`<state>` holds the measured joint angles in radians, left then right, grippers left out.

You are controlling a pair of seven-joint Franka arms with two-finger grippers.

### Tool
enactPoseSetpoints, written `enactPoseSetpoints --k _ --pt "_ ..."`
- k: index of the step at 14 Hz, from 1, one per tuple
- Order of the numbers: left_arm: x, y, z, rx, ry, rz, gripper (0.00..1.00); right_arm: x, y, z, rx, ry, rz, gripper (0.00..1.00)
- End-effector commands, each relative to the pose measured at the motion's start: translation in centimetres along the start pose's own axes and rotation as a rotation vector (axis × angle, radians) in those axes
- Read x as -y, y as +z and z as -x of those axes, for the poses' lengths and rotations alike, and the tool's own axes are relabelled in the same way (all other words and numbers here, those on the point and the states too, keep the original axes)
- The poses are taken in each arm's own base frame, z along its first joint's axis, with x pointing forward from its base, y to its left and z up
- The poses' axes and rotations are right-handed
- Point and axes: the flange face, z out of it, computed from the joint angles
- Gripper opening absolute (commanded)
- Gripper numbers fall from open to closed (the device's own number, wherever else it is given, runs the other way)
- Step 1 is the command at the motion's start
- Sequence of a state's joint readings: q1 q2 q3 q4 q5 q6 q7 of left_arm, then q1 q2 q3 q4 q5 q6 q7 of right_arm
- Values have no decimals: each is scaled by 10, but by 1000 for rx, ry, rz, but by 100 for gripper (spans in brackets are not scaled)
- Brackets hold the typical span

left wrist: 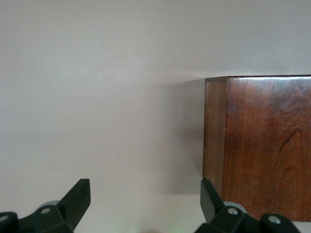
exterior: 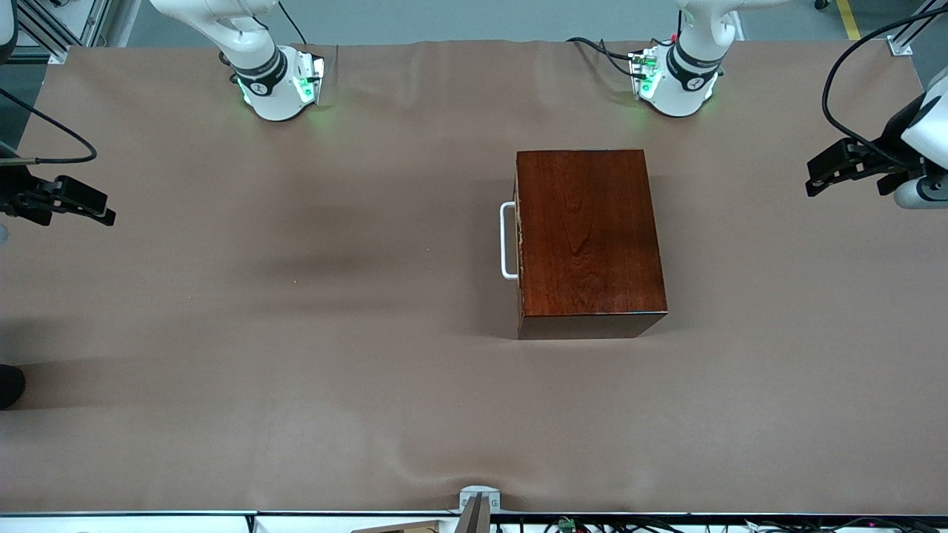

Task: Open drawer, take yellow block, close drawer

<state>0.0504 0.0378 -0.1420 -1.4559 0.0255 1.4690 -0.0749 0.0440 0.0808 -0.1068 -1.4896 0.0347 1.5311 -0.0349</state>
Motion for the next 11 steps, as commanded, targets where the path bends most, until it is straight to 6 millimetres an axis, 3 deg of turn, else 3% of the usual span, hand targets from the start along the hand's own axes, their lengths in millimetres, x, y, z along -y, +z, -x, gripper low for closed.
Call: enactPoseSetpoints --k 1,11 --pt "-1 -2 6 10 14 12 100 0 -7 8 -10 -6 9 100" --pt "-1 4 8 57 -10 45 100 -1 -7 8 -11 -5 9 100"
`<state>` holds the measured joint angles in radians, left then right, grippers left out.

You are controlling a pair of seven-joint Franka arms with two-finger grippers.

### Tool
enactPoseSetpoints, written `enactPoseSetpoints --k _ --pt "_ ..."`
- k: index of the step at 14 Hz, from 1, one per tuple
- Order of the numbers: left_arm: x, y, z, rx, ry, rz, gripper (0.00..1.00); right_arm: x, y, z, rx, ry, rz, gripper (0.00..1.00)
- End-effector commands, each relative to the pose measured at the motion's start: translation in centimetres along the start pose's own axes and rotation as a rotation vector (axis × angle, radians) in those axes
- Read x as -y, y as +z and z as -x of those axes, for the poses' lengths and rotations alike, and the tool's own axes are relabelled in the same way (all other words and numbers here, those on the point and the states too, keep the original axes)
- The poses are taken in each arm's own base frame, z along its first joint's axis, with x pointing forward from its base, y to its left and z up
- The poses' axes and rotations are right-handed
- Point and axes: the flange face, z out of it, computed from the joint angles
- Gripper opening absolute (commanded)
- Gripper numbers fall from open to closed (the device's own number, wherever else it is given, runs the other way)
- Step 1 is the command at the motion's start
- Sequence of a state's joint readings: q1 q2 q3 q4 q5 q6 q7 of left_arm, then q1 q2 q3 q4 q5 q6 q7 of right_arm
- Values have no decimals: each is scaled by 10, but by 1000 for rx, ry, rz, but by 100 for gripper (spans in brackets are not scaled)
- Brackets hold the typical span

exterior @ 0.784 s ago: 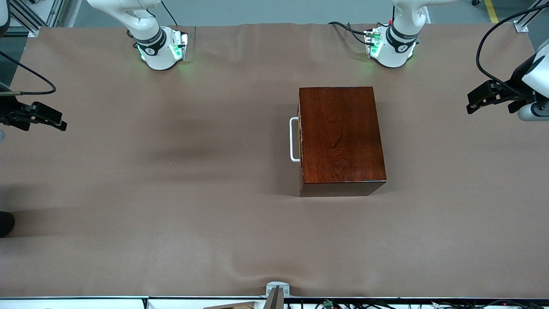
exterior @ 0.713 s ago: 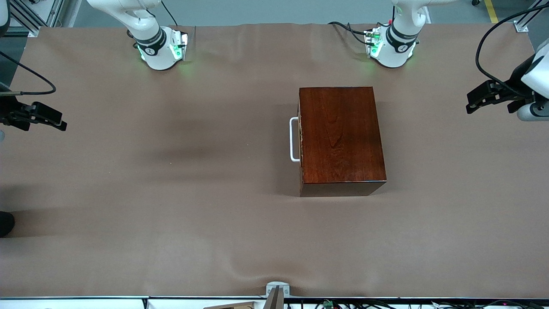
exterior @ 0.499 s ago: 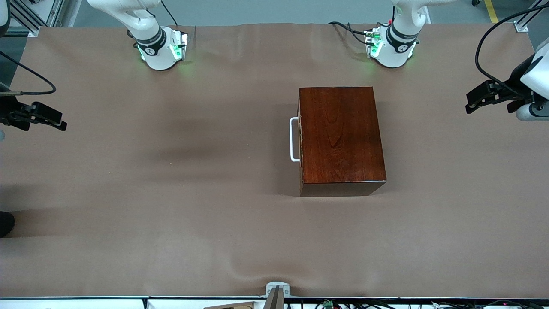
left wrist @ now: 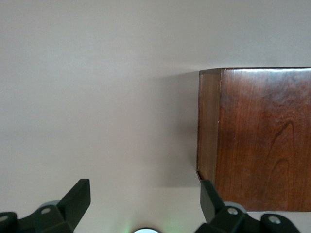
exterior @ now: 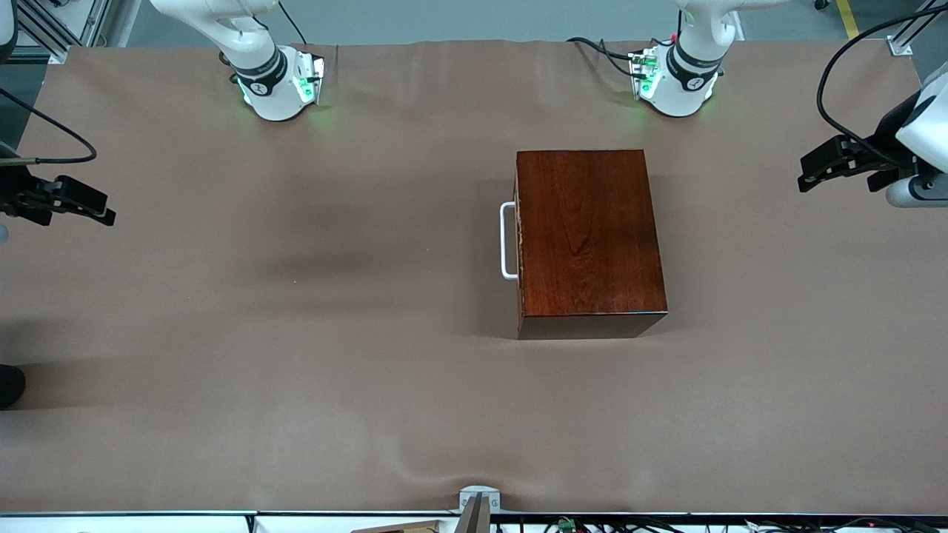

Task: Open drawer, take yellow block, close drawer

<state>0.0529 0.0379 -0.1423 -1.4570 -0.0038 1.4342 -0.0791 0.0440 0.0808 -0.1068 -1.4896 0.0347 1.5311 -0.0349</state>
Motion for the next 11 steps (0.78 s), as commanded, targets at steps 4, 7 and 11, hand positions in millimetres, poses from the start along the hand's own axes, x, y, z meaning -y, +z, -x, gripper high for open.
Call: enactPoseSetpoints --k 4,7,11 --pt "0 5 2 27 -35 18 100 -1 -7 8 -10 -5 9 100" --pt "3 4 6 34 -45 14 100 -1 -7 8 -11 -5 9 100" --pt "12 3 8 53 -61 15 100 0 -7 8 -10 -6 9 100"
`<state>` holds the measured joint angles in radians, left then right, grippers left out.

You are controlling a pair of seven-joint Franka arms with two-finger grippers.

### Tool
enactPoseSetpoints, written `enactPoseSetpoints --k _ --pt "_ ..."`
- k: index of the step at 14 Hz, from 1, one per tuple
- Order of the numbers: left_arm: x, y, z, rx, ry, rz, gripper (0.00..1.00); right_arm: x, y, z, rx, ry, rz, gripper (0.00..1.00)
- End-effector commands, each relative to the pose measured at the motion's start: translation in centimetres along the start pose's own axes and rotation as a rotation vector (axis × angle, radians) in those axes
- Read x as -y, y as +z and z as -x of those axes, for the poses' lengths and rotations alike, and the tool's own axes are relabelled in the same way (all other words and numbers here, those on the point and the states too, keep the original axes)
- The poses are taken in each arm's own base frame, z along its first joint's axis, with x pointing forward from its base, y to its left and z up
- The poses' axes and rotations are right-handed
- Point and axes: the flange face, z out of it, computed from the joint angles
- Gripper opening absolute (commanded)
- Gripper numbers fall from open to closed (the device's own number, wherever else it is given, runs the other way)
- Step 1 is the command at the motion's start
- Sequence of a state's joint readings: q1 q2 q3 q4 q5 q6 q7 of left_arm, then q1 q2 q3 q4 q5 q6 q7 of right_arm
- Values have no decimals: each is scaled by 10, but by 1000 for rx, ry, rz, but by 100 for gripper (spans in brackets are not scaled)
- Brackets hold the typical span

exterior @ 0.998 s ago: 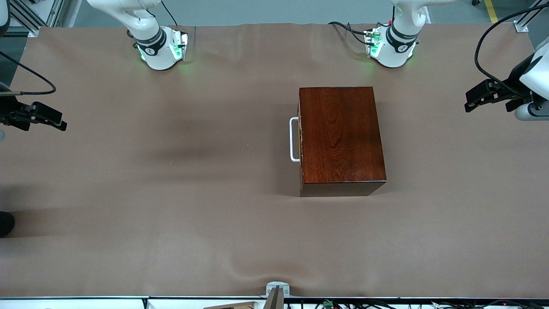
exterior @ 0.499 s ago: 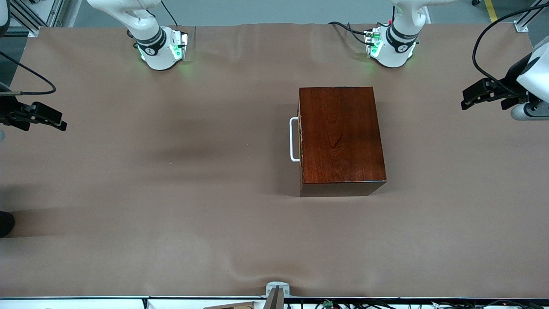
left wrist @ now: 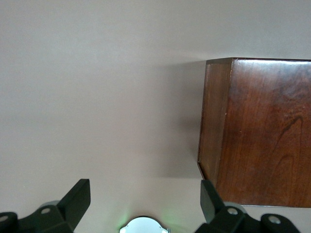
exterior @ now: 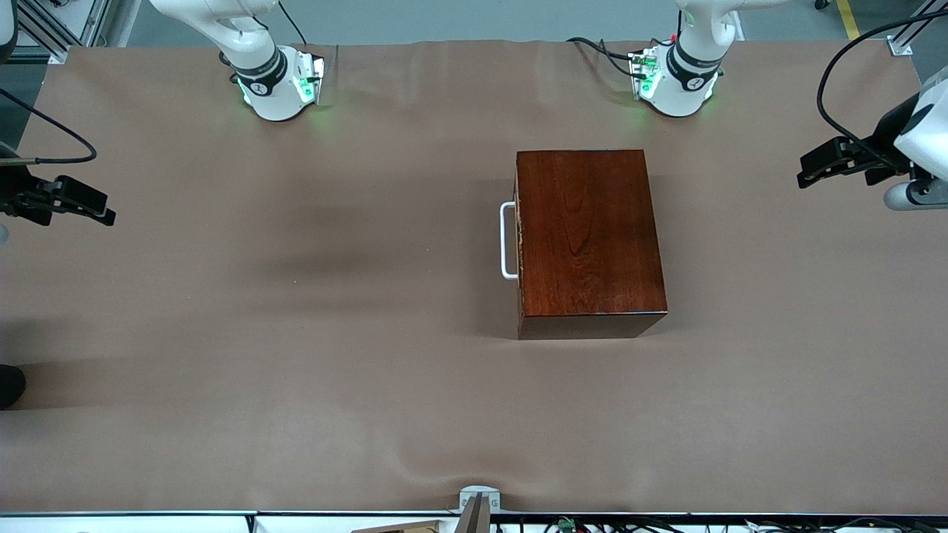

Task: Open drawer, take yellow block, close drawer

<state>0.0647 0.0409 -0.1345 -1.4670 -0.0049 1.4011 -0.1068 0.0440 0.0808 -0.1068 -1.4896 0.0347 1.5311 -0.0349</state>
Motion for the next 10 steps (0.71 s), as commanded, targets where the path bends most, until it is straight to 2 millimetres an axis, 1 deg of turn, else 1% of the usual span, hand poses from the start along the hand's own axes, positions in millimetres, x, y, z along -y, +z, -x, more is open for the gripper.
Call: enactPoseSetpoints --k 1,2,3,5,6,7,9,10 --pt "2 -5 7 11 -14 14 100 0 -7 8 -11 -6 9 100" --pt "1 -5 8 13 -14 14 100 1 -7 8 -11 -8 9 100" --pt "0 -10 13 11 -9 5 100 0 -7 8 -10 -6 9 100" --pt "2 -49 41 -71 -14 -29 100 0 -7 8 -11 -6 9 100" --pt "1 -57 46 -89 -14 -35 100 -1 -7 8 -11 -5 9 100" --pt "1 -55 45 -86 -17 -35 100 -1 -7 8 -10 -5 9 100" --pt "-5 -43 42 -51 -2 -38 100 0 -7 8 -11 -6 9 100" --pt "-8 -42 43 -42 6 -40 100 0 -7 8 -11 -6 9 100"
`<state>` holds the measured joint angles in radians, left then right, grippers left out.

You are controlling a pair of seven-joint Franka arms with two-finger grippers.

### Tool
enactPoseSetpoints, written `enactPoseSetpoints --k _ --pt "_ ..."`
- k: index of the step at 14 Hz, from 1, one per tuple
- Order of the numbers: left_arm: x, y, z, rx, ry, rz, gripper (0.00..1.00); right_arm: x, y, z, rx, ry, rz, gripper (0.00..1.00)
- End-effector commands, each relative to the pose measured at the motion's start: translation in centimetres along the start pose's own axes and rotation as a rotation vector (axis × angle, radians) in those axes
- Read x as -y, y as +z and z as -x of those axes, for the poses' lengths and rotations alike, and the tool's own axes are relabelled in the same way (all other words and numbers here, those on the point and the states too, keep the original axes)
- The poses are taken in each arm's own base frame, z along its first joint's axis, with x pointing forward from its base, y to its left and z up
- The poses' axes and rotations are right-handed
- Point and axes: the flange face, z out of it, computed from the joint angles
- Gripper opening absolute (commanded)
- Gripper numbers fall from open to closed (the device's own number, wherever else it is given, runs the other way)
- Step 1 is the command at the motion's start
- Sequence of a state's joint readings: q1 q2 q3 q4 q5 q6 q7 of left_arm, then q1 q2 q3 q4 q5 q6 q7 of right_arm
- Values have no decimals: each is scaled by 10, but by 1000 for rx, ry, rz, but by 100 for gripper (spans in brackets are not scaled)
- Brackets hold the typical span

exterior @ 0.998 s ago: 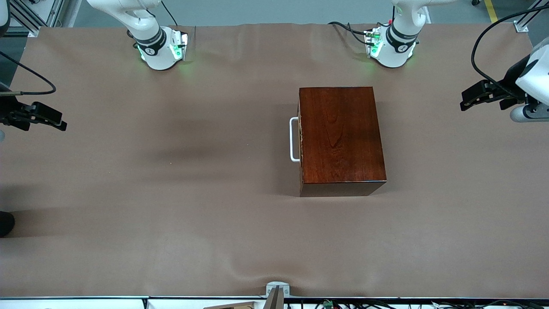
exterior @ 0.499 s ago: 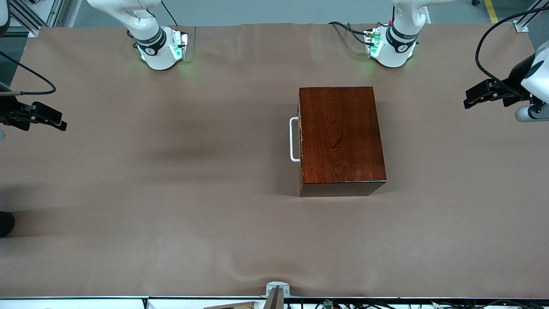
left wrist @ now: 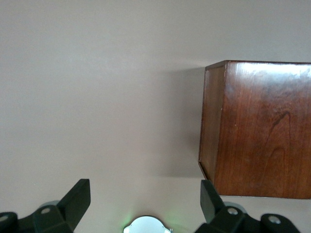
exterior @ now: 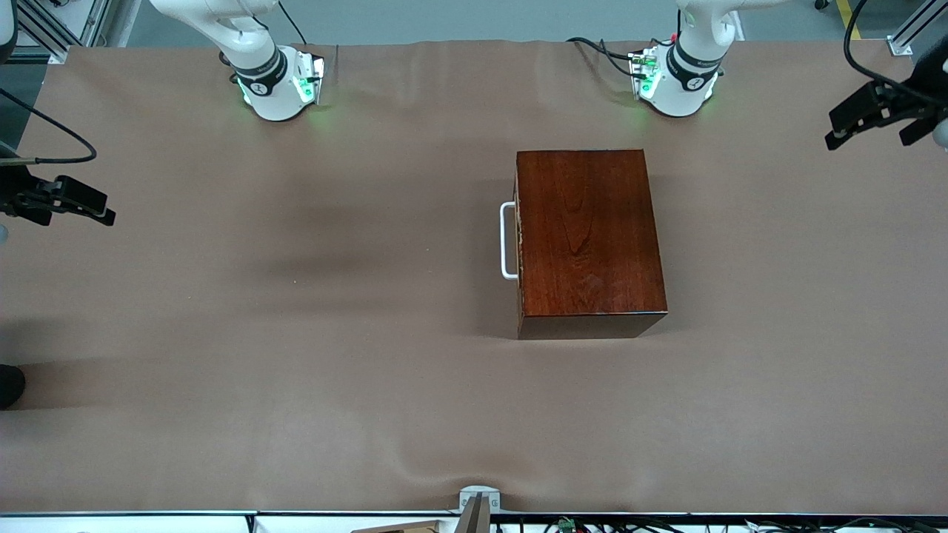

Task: Open drawer, take yellow block, close drawer
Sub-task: 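Move the left gripper over the wooden box toward the drawer handle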

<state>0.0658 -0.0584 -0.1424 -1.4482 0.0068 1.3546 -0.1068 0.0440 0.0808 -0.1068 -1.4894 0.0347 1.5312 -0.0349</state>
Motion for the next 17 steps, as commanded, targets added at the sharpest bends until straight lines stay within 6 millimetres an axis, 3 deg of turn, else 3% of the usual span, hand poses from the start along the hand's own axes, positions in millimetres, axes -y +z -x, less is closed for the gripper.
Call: enactPoseSetpoints --k 1,7,11,14,17 --pt "-8 6 -1 19 5 -19 100 -1 -7 8 -11 -5 9 100" --pt "-24 20 -15 15 31 -5 100 -1 -7 8 -11 -5 9 100" --pt "-107 38 -14 34 -4 -14 100 0 -7 8 -11 -6 9 100" --pt "-142 59 -17 70 43 -22 100 1 -6 8 -11 -8 9 100" --pt "-164 73 -24 89 78 -19 100 -1 -7 8 -11 -5 9 100"
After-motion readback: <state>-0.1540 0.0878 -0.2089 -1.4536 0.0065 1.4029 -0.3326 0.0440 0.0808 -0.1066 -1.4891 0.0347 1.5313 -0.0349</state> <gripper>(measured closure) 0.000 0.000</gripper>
